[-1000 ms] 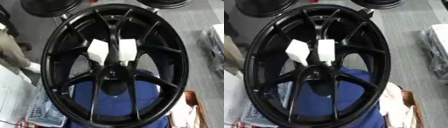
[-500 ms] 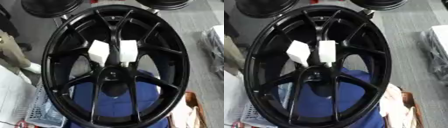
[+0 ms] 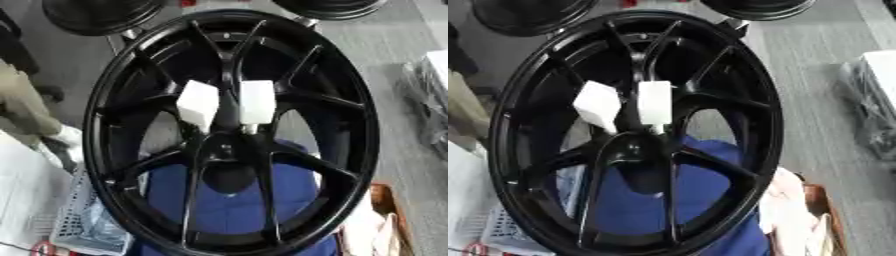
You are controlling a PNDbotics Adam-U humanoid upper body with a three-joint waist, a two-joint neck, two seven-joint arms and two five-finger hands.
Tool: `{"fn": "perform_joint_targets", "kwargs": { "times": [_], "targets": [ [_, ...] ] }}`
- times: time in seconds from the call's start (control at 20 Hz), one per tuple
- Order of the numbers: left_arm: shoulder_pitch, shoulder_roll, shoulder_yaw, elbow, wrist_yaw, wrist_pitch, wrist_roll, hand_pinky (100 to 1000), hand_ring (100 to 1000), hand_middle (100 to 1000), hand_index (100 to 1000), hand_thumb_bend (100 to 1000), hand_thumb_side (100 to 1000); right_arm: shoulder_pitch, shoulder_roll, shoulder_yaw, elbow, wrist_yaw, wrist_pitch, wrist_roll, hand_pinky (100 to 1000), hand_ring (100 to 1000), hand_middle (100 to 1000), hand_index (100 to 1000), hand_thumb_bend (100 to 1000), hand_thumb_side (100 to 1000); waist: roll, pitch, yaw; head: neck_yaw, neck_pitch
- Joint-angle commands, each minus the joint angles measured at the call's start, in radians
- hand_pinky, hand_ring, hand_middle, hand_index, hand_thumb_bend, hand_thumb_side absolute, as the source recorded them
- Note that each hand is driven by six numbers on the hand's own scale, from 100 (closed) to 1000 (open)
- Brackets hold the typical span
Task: Pull the pin out of the wheel hub.
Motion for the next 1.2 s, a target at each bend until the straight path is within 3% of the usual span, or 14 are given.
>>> {"fn": "perform_joint_targets", "kwargs": {
  "times": [0.05, 0.3, 0.45, 0.7, 0.95, 1.2],
  "targets": [
    [-0.015, 0.028, 0.02, -0.013, 0.006, -0.003, 0.002, 869, 828, 782, 805, 272, 304, -0.014, -0.018, -0.01, -0.018, -0.001, 0.0, -0.003, 746, 732, 732, 796, 100, 448, -0.002, -0.018, 0.003, 0.0, -0.009],
    [-0.02, 0.019, 0.027, -0.036, 0.023, -0.002, 0.025, 857, 802, 746, 784, 218, 342, -0.015, -0.018, -0.009, -0.018, 0.0, 0.001, -0.003, 746, 732, 733, 796, 100, 448, -0.004, -0.019, 0.007, 0.0, -0.009],
    [-0.024, 0.008, 0.034, -0.078, 0.054, -0.005, 0.058, 846, 772, 720, 768, 205, 417, -0.017, -0.017, -0.008, -0.02, 0.0, 0.002, -0.003, 746, 732, 733, 795, 100, 448, -0.007, -0.02, 0.008, 0.001, -0.007],
    [-0.016, -0.018, 0.041, -0.179, 0.157, -0.031, 0.15, 840, 732, 677, 740, 122, 478, -0.016, -0.019, -0.01, -0.022, 0.002, 0.002, -0.005, 745, 732, 733, 795, 100, 446, -0.009, -0.02, 0.007, 0.004, -0.005],
    [-0.002, -0.07, 0.047, -0.276, 0.272, -0.068, 0.238, 836, 710, 661, 729, 104, 549, -0.02, -0.019, -0.01, -0.027, 0.003, 0.001, -0.005, 745, 732, 734, 795, 100, 443, -0.011, -0.019, 0.005, 0.006, -0.004],
    [0.012, -0.146, 0.061, -0.367, 0.376, -0.092, 0.382, 835, 702, 657, 722, 125, 564, -0.026, -0.021, -0.013, -0.038, 0.012, -0.001, -0.007, 746, 734, 735, 795, 100, 431, -0.014, -0.019, 0.003, 0.007, -0.007]
  ]
}}
